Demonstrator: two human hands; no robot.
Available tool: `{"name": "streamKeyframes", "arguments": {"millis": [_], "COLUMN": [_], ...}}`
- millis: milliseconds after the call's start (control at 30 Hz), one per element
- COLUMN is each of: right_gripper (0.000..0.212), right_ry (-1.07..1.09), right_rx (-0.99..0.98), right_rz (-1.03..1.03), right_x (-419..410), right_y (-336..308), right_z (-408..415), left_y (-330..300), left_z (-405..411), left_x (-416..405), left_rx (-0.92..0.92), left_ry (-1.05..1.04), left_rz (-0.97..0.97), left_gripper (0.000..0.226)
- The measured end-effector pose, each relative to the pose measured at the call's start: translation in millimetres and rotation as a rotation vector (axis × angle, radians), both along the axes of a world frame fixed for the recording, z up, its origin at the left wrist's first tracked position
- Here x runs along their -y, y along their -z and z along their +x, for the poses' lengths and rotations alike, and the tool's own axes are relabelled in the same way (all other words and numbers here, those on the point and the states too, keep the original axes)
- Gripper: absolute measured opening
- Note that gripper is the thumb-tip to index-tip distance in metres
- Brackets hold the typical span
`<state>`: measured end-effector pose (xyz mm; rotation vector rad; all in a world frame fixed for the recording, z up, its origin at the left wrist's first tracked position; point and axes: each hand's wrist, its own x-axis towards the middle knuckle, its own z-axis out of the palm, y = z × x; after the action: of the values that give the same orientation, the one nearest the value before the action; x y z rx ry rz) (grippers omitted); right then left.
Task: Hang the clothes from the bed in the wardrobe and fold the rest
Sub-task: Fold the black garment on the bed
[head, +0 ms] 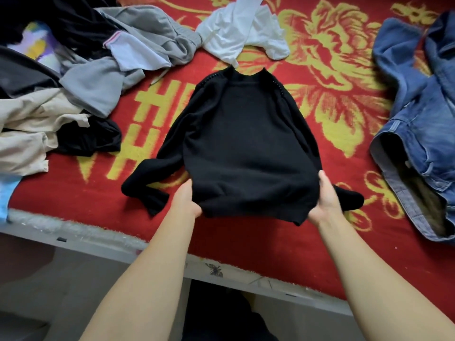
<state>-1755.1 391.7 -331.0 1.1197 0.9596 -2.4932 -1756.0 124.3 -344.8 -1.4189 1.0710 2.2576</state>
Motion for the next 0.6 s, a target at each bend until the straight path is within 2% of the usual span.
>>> {"name": "streamKeyframes", "arguments": {"millis": [33,100,167,200,233,333,400,467,533,600], "right_gripper": [0.038,0.039,0.023,0.016,0.019,0.040,0.040,0.029,0.029,0.045], "right_ry": [0.061,0.100,0.062,0.007,-0.054,-0.282,-0.378,-0.375,-0.218,0.049], "right_rx": [-0.011,-0.073,-0.050,0.014,0.103,0.350,0.387,0.362,0.356,0.338], "right_rz": [0.042,0.190,0.430,0.552,0.675,0.974,0.949,0.770,0.605,0.460], "right_x": [-10.6,-25.1,-25.8,-21.3,-17.8,-14.5,-18.4,-22.6,-31.3,-45.8], "right_y": [1.5,12.9,31.1,40.2,51.3,82.8,91.6,92.4,91.7,92.5], "right_z": [-1.0,1.2,13.6,23.4,36.3,66.7,73.3,73.2,68.8,57.4], "left_y": [2.5,3.8,5.6,16.1,31.8,80.0,121.6,117.5,88.1,76.9], "left_z": [2.6,15.1,35.5,47.4,59.1,83.6,89.4,86.1,75.0,64.5], "left_x": [16.2,41.2,48.3,44.4,41.9,44.7,62.6,69.2,64.4,72.1], "left_rx": [-0.047,-0.198,-0.207,-0.142,-0.036,0.227,0.280,0.236,0.192,0.082], "left_ry": [-0.014,-0.096,-0.056,-0.030,0.005,0.299,0.483,0.486,0.324,0.026], "left_rz": [-0.139,-0.484,-0.701,-0.705,-0.691,-0.681,-0.606,-0.505,-0.360,-0.123], "left_gripper": [0.033,0.037,0.040,0.041,0.039,0.017,0.026,0.033,0.042,0.068]}}
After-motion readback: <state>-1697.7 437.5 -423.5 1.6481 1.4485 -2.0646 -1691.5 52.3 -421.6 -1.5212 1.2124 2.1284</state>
